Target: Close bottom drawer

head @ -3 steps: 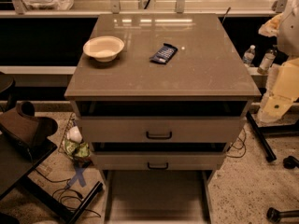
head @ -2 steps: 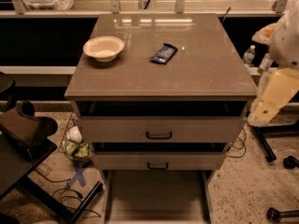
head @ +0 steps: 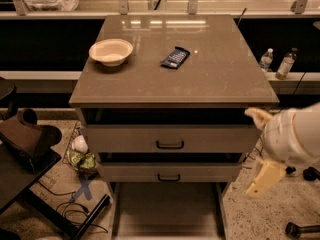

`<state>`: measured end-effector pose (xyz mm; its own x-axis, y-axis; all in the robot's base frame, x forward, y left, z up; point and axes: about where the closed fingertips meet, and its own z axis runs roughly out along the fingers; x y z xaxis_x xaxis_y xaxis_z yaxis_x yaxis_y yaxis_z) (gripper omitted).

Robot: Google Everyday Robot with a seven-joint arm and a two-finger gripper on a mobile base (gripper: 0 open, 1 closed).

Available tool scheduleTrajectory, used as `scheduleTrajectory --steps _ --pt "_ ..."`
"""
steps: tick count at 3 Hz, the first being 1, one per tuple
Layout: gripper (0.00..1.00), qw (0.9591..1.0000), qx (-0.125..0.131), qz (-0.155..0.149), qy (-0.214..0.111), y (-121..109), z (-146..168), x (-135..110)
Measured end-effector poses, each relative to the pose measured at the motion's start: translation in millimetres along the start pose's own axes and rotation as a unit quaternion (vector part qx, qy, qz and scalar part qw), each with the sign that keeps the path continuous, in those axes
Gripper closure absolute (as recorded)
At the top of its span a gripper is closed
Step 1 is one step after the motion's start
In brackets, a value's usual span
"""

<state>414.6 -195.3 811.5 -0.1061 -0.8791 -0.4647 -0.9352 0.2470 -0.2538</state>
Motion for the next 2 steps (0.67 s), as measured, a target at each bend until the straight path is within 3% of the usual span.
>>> scheduleTrajectory --steps 1,2 --pt "0.00 0.9996 -0.004 0.011 -0.026 35 64 32" --pt "0.00 0.9991 0.030 0.013 -0.028 25 77 39"
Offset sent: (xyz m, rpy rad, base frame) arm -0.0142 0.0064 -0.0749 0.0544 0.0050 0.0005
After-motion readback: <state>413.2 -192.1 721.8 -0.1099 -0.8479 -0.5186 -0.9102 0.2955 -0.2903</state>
